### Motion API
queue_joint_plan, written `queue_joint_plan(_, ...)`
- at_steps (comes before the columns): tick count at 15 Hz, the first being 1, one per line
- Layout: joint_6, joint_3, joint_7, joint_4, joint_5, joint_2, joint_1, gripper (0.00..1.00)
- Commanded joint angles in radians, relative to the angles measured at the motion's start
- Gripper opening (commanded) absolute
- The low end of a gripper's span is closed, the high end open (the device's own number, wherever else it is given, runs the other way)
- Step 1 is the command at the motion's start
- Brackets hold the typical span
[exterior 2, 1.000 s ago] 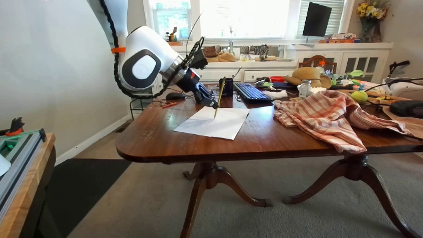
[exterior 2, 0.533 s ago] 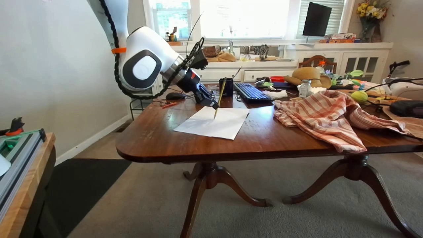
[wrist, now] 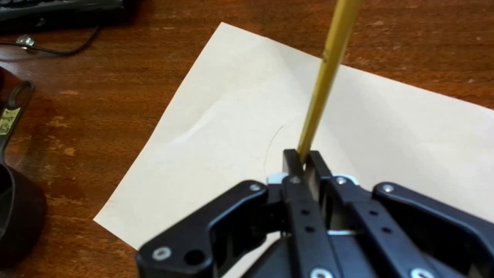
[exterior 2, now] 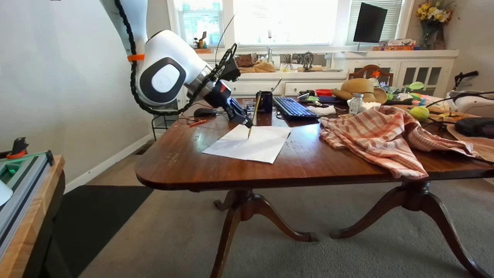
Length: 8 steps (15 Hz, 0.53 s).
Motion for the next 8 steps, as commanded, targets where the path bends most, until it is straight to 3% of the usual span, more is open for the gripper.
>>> queue_joint_plan(1,-0.044,0.023,-0.034,-0.059,0.009,-0.049,-0.008,0.02)
queue_joint_plan(8,-0.050,0.007,-0.048,-0.113,0.024,-0.085,-0.020,0.02)
